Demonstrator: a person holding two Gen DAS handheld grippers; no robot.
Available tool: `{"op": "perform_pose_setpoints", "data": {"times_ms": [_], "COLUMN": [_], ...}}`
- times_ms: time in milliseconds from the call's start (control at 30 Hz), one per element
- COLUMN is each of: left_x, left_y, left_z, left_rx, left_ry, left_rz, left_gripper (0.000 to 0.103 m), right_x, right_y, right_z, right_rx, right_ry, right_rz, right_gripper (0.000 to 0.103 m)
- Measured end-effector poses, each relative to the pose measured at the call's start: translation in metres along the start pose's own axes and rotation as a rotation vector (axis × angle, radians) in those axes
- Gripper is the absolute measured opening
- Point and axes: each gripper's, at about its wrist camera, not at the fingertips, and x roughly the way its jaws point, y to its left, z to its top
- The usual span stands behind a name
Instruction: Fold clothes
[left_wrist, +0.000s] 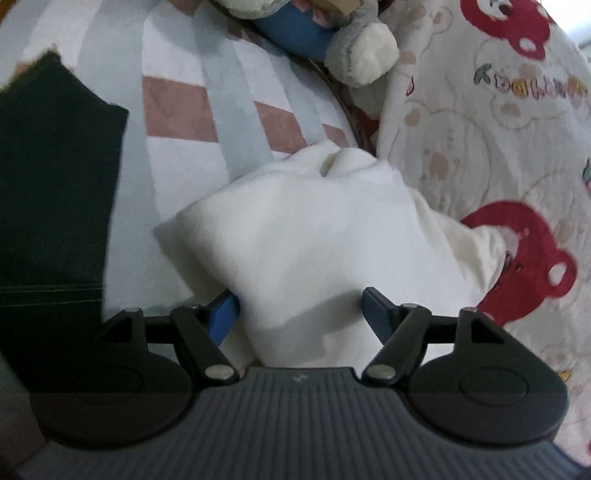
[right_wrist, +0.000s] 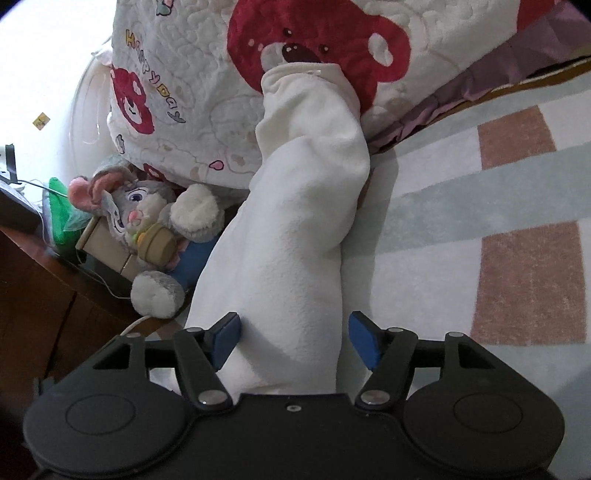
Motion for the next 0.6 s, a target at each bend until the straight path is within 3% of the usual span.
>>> {"op": "perform_pose_setpoints", "data": {"times_ms": [100,300,367,500,600], "left_x": [0.012,0.031,0.034,0.029,0.014], "left_y": [0.004,-0.003,-0.008,-0.025,-0.040], "left_z": [0.002,0.004,0.005,0.007,0.010], "left_rx": [-0.017,0.061,0.109,0.225,0.297], "left_ry": [0.002,0.009,0.005,0.003,-0.032], "left_rz": [-0.022,-0.020,-0.002,0.034,0.073], "left_gripper": [0.077,0.082,0.070,0.060,0.056], "right_x": [0.002,0.009,0.016,0.037,0.047], "right_y": [-0.003,-0.005,0.000,0.013,0.016], "right_z": [-0.002,-0.005,-0.007,-0.018,-0.022], "right_rx": [0.010,0.020,-0.002,-0.077,0.035], "right_ry": [0.003,0.029,0.072,0.111,0.108], "right_rz": [0.009,0.034,0.038,-0.001,0.071], "right_gripper": [0.075,0.077,0.077,0.079,0.057]}}
